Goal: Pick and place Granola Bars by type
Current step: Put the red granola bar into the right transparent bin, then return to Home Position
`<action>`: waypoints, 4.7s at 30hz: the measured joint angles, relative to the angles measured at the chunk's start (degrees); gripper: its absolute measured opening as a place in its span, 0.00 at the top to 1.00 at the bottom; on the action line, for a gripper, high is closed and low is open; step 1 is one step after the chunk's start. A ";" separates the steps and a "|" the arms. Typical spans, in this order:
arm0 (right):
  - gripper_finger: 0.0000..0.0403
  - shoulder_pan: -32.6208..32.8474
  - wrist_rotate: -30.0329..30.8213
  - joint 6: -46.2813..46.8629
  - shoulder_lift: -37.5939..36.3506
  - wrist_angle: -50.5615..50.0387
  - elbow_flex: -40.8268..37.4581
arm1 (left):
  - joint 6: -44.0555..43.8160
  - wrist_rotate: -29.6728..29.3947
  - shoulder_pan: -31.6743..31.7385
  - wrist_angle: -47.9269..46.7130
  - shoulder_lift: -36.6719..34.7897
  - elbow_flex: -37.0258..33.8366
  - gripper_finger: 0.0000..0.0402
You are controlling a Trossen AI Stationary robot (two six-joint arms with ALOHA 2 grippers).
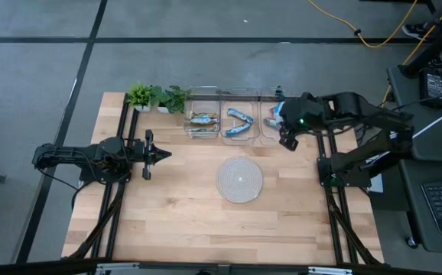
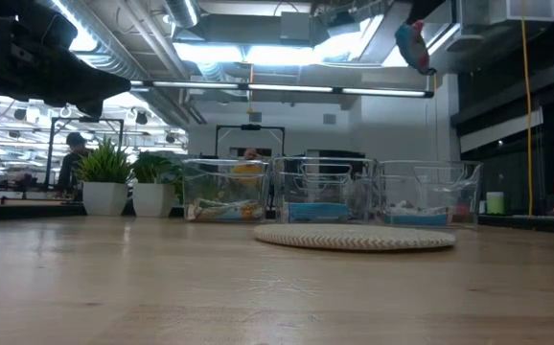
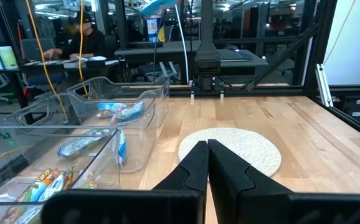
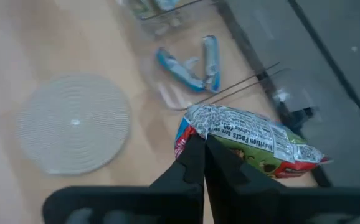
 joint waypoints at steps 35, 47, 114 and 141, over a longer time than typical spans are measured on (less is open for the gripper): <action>0.98 -27.41 -14.38 -18.04 1.28 22.04 -29.70 | 0.02 0.00 0.00 0.00 -0.01 0.00 0.98; 0.98 -27.69 -14.58 -18.22 1.26 22.74 -29.31 | 0.00 0.00 -0.02 0.00 0.00 0.00 0.98; 0.97 -31.35 -15.43 -33.23 1.26 36.13 -42.34 | 0.01 0.00 -0.02 0.01 -0.01 0.00 0.99; 0.64 -20.30 -27.92 -31.79 -15.36 46.80 -37.05 | 0.02 0.00 -0.01 0.02 -0.01 0.00 0.99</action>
